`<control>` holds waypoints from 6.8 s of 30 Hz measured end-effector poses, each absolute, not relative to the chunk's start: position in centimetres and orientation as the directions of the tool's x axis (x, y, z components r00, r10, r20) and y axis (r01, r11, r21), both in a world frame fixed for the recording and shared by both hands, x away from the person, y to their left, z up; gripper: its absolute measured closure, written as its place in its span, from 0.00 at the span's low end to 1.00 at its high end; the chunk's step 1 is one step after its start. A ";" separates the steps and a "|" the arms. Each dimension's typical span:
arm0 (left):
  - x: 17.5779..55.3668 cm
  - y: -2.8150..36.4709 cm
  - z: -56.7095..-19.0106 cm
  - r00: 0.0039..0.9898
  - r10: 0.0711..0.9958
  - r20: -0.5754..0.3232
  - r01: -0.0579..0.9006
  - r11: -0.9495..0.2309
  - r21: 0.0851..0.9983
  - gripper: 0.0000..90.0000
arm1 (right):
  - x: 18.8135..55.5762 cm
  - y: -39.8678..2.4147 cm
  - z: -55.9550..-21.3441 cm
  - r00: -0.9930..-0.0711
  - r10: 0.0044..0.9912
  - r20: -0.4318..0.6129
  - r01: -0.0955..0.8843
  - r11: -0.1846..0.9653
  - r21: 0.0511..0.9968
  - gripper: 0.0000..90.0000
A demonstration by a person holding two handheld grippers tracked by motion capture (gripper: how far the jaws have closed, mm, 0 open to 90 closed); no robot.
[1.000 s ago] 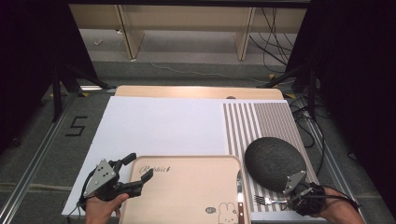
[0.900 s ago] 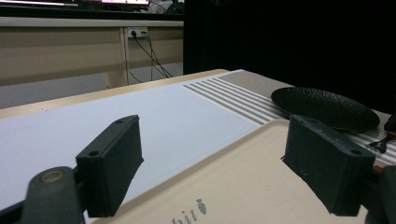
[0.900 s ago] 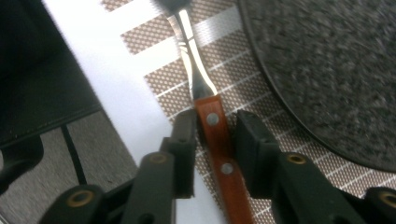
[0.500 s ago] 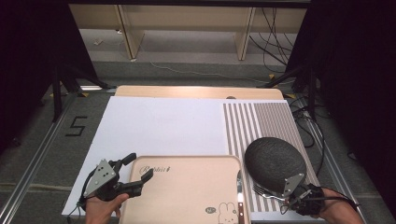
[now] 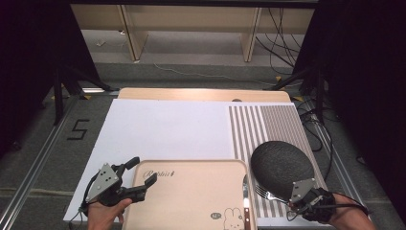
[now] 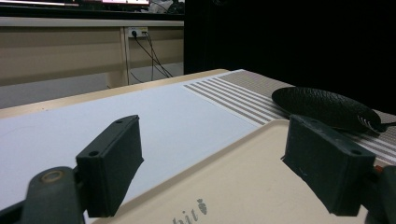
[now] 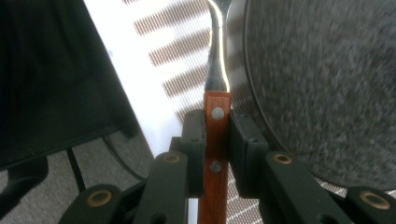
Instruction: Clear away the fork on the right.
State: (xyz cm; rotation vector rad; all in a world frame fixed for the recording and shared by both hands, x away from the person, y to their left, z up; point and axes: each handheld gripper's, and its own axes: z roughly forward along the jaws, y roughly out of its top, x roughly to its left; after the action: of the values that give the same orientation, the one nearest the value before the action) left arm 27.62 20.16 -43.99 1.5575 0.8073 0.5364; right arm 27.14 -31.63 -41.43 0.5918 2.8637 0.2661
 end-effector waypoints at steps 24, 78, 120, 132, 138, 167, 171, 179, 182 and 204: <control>27.6 20.2 -44.0 0.648 0.753 -0.112 0.189 -0.017 0.982 0.20 | 28.3 -21.8 -40.8 -0.941 0.283 -0.187 0.243 0.947 0.212 0.86; 27.5 20.5 -43.9 0.648 0.754 -0.111 0.180 -0.010 0.984 0.20 | 26.7 -9.3 -44.6 -0.992 0.103 -0.077 0.093 0.989 0.116 0.86; 27.5 20.5 -43.9 0.651 0.750 -0.115 0.175 -0.001 0.985 0.20 | 27.7 -10.3 -44.5 -0.975 0.195 -0.109 0.171 0.966 0.196 0.46; 27.5 20.5 -43.9 0.651 0.750 -0.116 0.176 -0.001 0.984 0.20 | 27.0 -9.8 -43.8 -0.978 0.193 -0.075 0.169 0.952 0.256 0.61; 27.5 20.5 -43.9 0.649 0.753 -0.110 0.180 -0.011 0.984 0.20 | 26.6 -9.2 -44.2 -0.984 0.169 -0.061 0.149 0.957 0.247 0.82; 27.5 20.5 -43.9 0.648 0.753 -0.111 0.181 -0.011 0.983 0.20 | 28.3 -8.5 -45.5 -0.976 0.187 -0.109 0.158 0.961 0.227 1.00; 27.5 20.5 -43.9 0.650 0.752 -0.110 0.181 -0.013 0.983 0.20 | 29.0 -8.8 -45.5 -0.970 0.212 -0.118 0.181 0.957 0.226 1.00; 27.4 20.5 -43.9 0.648 0.753 -0.112 0.182 -0.010 0.983 0.20 | 30.0 -9.6 -45.5 -0.959 0.254 -0.123 0.222 0.948 0.230 1.00; 27.4 20.5 -43.9 0.648 0.753 -0.112 0.183 -0.011 0.983 0.20 | 30.2 -9.9 -45.5 -0.956 0.266 -0.125 0.234 0.946 0.224 1.00; 27.4 20.5 -43.9 0.647 0.753 -0.117 0.181 -0.003 0.983 0.20 | 31.1 -13.3 -45.4 -0.929 0.359 -0.093 0.335 0.920 0.204 1.00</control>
State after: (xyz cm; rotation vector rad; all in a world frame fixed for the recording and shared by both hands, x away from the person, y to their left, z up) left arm 27.44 20.52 -43.89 1.5413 0.8054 0.5375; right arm 31.06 -13.33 -45.39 0.5359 2.9513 0.2797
